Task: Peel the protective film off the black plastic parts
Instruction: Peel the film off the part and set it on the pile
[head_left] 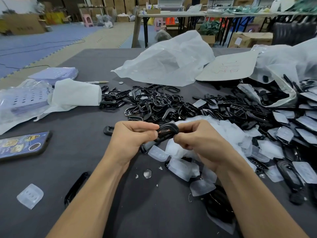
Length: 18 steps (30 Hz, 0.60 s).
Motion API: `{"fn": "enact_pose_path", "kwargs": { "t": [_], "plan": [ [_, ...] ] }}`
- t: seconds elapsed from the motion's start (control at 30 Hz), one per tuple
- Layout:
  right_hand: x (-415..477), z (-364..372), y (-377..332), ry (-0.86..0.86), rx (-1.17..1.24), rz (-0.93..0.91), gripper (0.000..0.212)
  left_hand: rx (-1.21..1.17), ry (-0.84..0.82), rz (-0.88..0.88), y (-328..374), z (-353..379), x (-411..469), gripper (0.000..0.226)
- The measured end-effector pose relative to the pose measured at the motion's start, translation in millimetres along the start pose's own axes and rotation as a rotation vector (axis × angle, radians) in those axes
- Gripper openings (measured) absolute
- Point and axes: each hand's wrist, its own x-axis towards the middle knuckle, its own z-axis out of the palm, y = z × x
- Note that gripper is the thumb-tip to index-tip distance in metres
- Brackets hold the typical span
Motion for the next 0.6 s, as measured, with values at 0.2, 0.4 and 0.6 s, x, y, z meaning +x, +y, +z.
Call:
{"fn": "enact_pose_path", "kwargs": {
  "t": [0.2, 0.4, 0.6],
  "plan": [
    [-1, -8, 0, -0.092, 0.201, 0.104, 0.015, 0.137, 0.043, 0.114, -2, 3, 0, 0.042],
    [2, 1, -4, 0.119, 0.404, 0.159, 0.029, -0.082, 0.0, 0.063, -1, 14, -3, 0.038],
    [1, 12, -5, 0.175, 0.351, 0.122, 0.031, -0.174, -0.033, -0.044, -4, 12, -1, 0.041]
  ]
}}
